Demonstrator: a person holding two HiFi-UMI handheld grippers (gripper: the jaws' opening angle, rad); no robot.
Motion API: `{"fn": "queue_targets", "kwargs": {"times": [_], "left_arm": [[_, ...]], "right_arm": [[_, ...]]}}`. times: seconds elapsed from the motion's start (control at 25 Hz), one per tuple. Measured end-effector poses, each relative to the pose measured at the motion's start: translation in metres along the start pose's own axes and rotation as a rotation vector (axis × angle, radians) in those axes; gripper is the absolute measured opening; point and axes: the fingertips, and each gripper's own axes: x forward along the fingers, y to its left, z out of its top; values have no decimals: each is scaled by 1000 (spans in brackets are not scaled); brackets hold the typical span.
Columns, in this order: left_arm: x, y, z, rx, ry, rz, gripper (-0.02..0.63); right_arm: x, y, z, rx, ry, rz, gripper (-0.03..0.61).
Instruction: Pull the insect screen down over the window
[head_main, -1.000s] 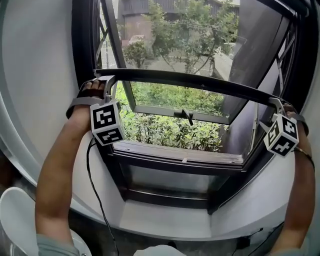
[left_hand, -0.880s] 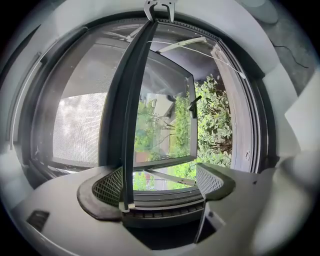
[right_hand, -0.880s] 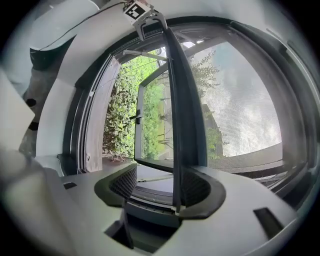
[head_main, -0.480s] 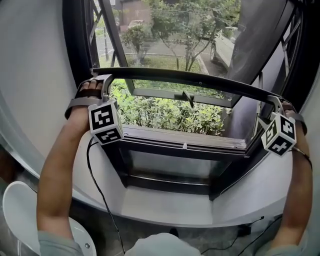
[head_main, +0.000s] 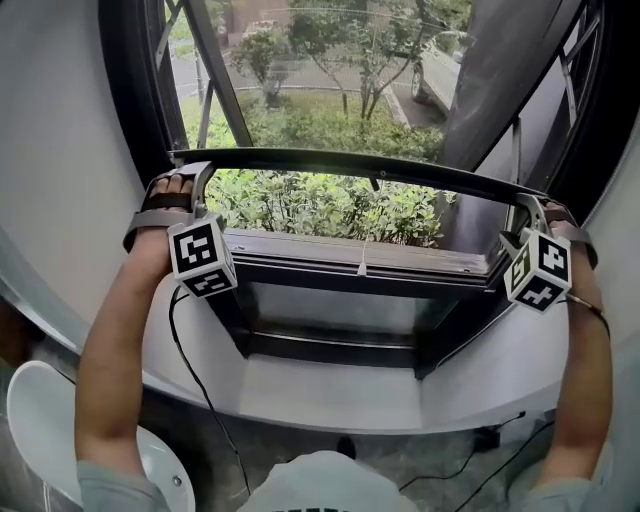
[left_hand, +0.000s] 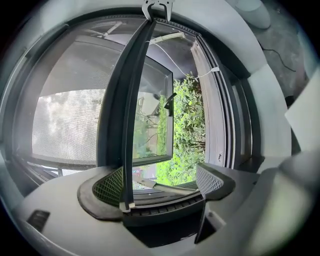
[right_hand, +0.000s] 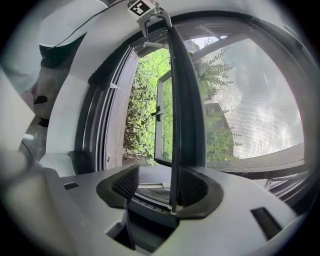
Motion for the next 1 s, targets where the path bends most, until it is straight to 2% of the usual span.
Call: {"fn": "queue_targets", "kwargs": {"times": [0.48,0.8,1.0], "left_arm": [[10,-57,1,16,3,-72,465],[13,-60,2,8,8,-52,465],[14,-72,2,20,19,-73,465]], "right_arm": [[22,53,0,-24,21,86,238],[25,55,1,-10,18,70,238],[29,66,0,-12,21,82,238]]}}
